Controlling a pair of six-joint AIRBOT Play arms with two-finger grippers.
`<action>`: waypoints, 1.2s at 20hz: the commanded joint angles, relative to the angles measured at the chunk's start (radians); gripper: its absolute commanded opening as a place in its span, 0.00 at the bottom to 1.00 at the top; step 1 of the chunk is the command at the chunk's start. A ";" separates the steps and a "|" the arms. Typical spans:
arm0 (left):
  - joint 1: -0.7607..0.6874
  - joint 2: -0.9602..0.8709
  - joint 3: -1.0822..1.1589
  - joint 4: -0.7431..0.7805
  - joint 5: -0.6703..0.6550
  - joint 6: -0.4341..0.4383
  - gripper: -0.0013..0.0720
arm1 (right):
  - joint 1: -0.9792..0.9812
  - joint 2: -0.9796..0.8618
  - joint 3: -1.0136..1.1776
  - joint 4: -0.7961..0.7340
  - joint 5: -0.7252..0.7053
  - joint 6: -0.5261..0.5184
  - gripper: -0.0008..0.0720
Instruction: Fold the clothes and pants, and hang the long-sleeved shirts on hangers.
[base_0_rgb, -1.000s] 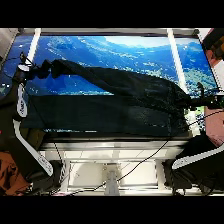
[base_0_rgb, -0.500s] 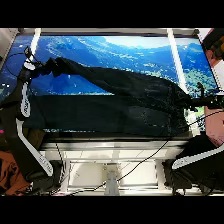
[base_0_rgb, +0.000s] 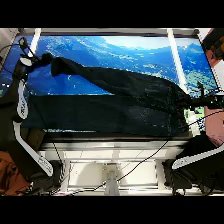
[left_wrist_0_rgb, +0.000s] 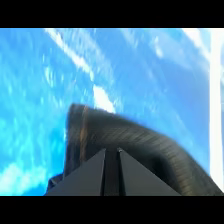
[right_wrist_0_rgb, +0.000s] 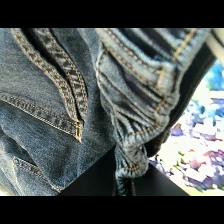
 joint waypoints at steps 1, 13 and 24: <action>0.007 0.074 0.001 0.042 0.005 0.001 0.15 | 0.000 0.001 0.001 -0.167 -0.059 0.000 0.09; -0.029 0.056 0.001 0.082 -0.093 -0.078 0.06 | 0.000 0.001 0.001 -0.167 -0.059 0.000 0.09; 0.072 -0.072 0.001 -0.216 -0.090 -0.227 0.90 | 0.000 0.001 0.001 -0.167 -0.059 0.000 0.09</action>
